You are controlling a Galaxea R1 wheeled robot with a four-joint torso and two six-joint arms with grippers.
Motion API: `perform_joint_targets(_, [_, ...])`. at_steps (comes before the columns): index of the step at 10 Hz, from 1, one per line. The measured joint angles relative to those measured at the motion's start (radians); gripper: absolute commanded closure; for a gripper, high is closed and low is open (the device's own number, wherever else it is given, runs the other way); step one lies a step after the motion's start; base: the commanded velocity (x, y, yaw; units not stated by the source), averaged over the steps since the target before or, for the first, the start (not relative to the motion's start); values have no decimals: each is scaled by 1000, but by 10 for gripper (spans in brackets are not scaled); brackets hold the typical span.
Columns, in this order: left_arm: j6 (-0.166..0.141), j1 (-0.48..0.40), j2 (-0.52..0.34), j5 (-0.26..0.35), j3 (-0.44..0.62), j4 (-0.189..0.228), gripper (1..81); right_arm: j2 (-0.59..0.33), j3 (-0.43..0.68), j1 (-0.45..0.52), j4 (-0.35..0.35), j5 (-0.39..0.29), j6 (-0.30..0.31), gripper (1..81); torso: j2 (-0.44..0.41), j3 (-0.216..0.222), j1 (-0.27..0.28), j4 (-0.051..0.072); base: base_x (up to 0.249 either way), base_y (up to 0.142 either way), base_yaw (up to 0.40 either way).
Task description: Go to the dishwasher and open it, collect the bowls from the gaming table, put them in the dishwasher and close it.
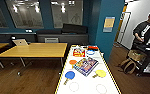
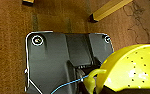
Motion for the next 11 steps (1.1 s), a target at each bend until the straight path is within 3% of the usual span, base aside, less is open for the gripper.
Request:
perform_joint_targets(3, [21,34,62,-25,-52,1,811,94,-98,-18,-29,0,3,811,0,0,0,0,0,0,0])
perform_joint_targets(11, [29,40,74,-27,-58,1,811,96,-122,-24,-41,-6,1,811,-1,1,-1,0,-101,0,0])
